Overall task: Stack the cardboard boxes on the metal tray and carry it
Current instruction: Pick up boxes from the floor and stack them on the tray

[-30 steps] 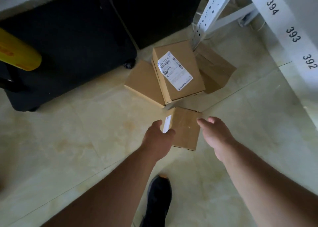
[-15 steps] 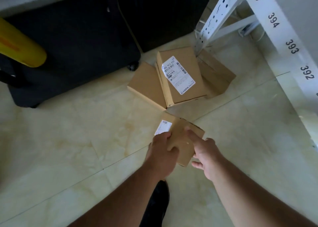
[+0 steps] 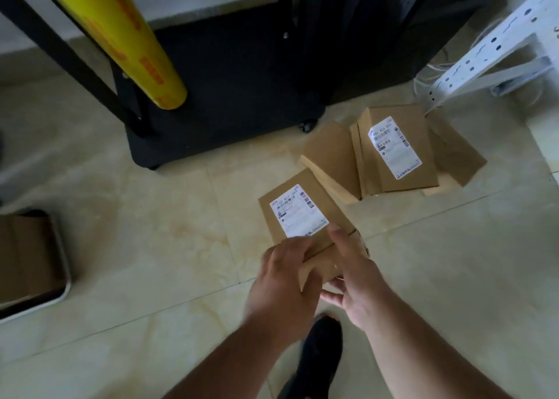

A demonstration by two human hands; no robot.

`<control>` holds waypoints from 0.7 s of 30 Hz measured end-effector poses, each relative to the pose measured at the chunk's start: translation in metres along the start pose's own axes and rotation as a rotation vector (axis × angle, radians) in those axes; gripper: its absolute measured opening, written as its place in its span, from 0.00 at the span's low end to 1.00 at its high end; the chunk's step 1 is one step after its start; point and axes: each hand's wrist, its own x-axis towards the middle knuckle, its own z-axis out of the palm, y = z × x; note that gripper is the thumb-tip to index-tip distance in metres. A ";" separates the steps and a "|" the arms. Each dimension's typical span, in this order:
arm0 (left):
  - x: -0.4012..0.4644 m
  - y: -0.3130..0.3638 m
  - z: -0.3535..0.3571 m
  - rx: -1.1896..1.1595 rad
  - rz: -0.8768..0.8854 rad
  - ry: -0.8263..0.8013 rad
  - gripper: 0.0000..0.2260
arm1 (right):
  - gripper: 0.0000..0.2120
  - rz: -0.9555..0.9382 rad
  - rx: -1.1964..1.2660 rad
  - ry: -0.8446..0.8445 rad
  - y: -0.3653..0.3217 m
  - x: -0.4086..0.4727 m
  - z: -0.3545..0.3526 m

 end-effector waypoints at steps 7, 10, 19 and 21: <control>0.013 -0.026 -0.073 -0.752 -0.638 0.255 0.44 | 0.33 -0.068 0.159 -0.200 0.009 -0.030 0.067; 0.004 -0.043 -0.103 -1.025 -0.648 0.144 0.48 | 0.32 -0.073 0.216 -0.265 0.012 -0.044 0.098; -0.028 -0.099 -0.164 -1.089 -0.540 0.305 0.33 | 0.44 -0.203 -0.152 -0.312 0.031 -0.072 0.167; -0.037 -0.111 -0.178 -1.058 -0.513 0.338 0.33 | 0.53 -0.349 -0.336 -0.238 0.034 -0.075 0.177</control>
